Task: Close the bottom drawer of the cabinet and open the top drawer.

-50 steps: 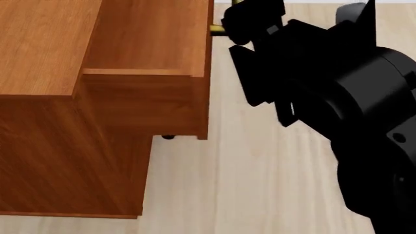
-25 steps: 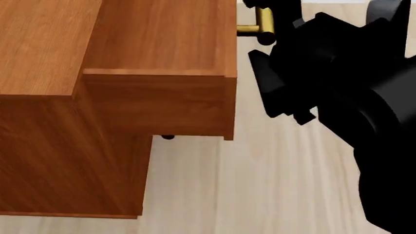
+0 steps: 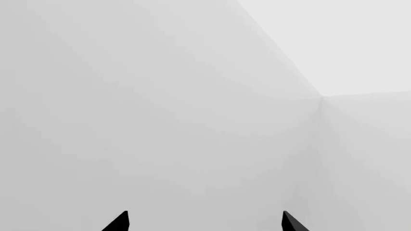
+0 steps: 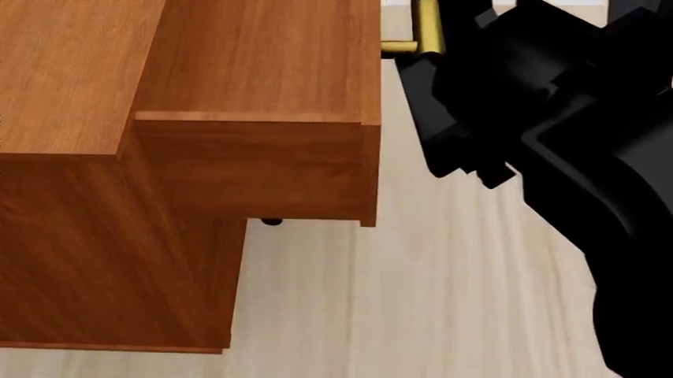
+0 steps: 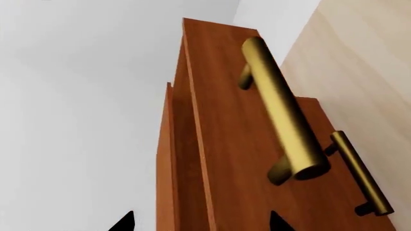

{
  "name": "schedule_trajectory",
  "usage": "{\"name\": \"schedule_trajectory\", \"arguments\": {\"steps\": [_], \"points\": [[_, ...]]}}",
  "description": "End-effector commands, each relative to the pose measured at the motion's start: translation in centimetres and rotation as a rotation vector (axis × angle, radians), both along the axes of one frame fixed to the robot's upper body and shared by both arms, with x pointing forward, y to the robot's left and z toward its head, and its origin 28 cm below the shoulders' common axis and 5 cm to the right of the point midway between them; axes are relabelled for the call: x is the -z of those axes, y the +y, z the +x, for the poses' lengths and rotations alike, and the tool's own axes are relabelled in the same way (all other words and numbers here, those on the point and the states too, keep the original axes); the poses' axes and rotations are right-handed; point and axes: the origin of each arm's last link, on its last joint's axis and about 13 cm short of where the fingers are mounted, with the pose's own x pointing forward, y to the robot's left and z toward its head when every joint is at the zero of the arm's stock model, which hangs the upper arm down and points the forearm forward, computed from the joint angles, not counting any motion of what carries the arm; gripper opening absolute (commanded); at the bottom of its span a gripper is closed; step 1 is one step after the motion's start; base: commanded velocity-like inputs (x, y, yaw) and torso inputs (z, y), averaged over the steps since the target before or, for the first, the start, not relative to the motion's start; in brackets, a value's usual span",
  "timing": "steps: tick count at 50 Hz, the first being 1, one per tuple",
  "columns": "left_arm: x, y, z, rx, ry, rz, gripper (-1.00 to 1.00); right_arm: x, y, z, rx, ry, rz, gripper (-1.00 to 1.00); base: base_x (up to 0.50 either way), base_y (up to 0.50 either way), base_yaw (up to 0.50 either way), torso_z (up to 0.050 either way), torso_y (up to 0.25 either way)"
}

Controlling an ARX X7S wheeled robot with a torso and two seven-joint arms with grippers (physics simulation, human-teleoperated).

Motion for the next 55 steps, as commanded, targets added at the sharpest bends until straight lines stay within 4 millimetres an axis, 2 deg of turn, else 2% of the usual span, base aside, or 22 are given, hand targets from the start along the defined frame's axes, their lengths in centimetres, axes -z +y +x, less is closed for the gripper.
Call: {"name": "schedule_trajectory", "arguments": {"steps": [1,14,25,30,38,46,55], "points": [[0.0,0.0,0.0,0.001,0.001,-0.002,1.00,-0.2,0.0,-0.7,0.013,-0.013,-0.005,1.00,0.00,0.00,0.00,0.000,0.000],[-0.1,0.0,0.0,0.002,-0.001,-0.003,1.00,0.3,-1.0,-1.1,0.028,-0.010,-0.001,1.00,0.00,0.00,0.00,0.000,0.000],[0.0,0.0,0.1,0.001,0.006,0.001,1.00,-0.9,-2.0,-3.7,0.078,-0.069,-0.019,1.00,0.00,0.00,0.00,0.000,0.000],[-0.1,0.0,0.1,0.001,0.010,0.004,1.00,-1.4,-1.4,-4.7,0.088,-0.103,-0.145,1.00,0.00,0.00,0.00,0.000,0.000],[-0.1,0.0,0.1,0.001,0.012,0.006,1.00,-3.3,0.0,-6.4,0.132,-0.246,-0.458,1.00,0.00,0.00,0.00,0.000,0.000],[0.0,0.0,0.1,0.005,0.008,0.002,1.00,-4.4,0.7,-5.9,0.235,-0.326,-0.689,1.00,0.00,0.00,0.00,0.000,0.000],[0.0,0.0,0.0,0.009,0.003,-0.002,1.00,-5.1,1.9,-4.7,0.231,-0.351,-0.843,1.00,0.00,0.00,0.00,0.000,0.000]]}}
